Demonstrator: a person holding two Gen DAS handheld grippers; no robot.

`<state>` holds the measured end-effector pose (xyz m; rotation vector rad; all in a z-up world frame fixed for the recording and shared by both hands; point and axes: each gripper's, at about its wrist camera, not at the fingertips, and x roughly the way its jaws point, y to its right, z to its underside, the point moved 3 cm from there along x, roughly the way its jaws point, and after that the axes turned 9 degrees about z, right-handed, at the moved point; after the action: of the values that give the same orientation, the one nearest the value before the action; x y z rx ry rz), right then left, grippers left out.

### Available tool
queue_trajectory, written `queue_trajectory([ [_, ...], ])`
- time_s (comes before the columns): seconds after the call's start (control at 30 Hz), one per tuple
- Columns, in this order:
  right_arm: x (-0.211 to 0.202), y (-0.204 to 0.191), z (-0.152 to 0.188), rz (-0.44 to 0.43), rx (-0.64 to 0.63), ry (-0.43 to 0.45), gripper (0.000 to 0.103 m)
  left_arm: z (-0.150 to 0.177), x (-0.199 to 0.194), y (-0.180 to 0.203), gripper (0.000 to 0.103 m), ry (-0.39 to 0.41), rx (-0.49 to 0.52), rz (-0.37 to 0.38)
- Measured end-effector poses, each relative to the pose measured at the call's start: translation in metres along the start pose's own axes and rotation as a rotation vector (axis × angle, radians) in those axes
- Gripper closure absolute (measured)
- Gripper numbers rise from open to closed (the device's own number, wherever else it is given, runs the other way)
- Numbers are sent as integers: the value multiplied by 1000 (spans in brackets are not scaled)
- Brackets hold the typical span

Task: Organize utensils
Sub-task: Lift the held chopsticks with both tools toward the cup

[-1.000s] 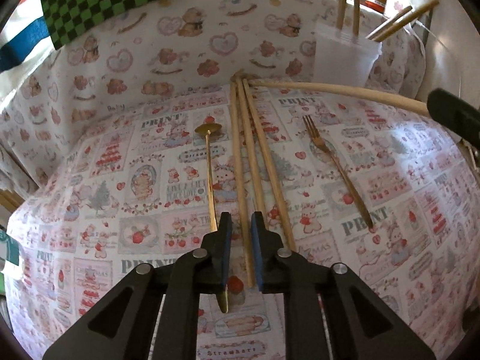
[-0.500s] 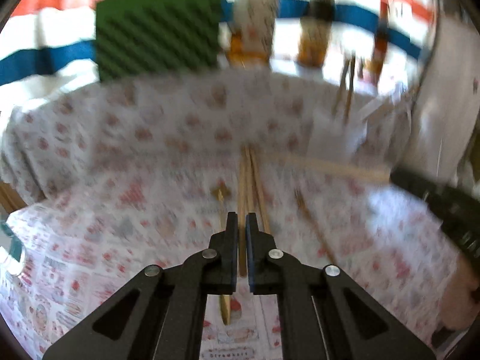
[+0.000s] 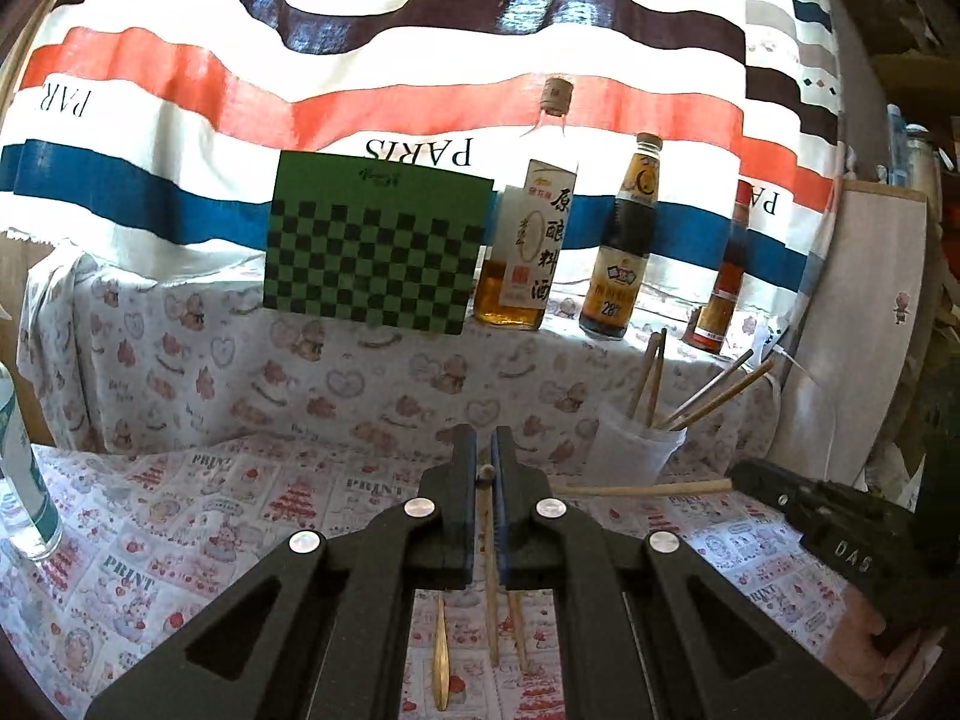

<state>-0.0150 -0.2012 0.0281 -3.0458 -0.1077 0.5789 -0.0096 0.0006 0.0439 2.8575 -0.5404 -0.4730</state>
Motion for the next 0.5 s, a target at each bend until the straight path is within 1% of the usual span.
queue_trajectory([
  [0.07, -5, 2, -2, -3, 20, 23, 94, 1, 2, 1, 99, -1, 13, -28],
  [0.1, -9, 4, -4, -9, 29, 38, 94, 2, 2, 0, 99, 3, 7, -29],
  [0.23, -19, 5, -9, -18, 23, 84, 94, -1, -6, -6, 99, 37, -26, -1],
  [0.37, -28, 8, -12, -5, 42, 131, 94, -7, -18, -5, 99, 90, -19, 10],
  [0.43, -34, 11, -12, 20, 79, 161, 94, -7, -18, -5, 99, 83, -19, 11],
  [0.5, -35, 8, -11, 19, 60, 166, 94, -6, -13, -6, 99, 68, -20, 3],
])
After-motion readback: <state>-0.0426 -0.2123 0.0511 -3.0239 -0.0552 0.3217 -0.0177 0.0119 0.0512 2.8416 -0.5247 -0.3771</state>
